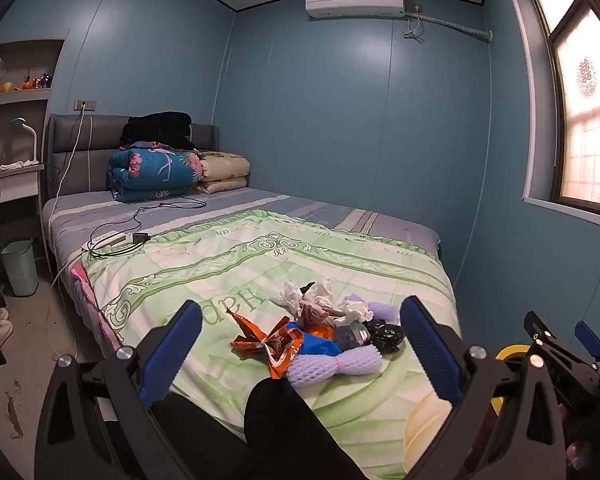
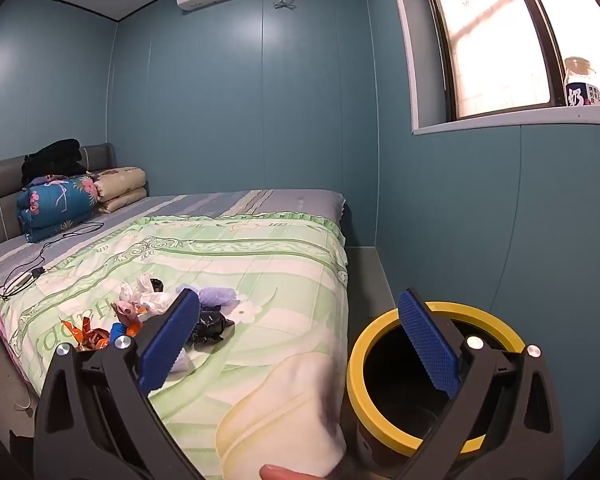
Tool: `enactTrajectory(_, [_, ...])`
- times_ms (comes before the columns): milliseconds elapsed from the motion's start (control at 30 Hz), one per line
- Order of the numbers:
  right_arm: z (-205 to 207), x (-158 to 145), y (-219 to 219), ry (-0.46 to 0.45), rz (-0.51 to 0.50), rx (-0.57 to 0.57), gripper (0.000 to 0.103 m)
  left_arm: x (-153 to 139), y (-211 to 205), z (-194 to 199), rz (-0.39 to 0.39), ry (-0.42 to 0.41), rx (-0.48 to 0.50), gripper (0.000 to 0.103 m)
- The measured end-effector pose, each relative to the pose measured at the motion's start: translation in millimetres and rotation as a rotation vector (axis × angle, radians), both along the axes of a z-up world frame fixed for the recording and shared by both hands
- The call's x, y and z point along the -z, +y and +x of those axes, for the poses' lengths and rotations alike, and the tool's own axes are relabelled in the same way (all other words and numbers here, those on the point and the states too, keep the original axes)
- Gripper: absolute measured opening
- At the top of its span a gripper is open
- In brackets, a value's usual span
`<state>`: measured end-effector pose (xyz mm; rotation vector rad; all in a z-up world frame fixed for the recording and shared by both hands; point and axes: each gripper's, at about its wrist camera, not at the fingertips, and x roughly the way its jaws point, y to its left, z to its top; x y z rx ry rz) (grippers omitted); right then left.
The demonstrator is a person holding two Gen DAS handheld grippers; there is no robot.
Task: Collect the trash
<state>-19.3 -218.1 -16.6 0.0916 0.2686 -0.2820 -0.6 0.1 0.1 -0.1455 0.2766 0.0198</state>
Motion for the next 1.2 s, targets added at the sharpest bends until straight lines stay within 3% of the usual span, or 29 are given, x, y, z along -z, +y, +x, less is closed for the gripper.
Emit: enactTrajectory(1200, [0.3, -0.6, 0.2, 0.001, 0.010, -0.004, 0.095, 2.8, 2.1, -1.8, 0.004, 0.028, -0.001, 0.096])
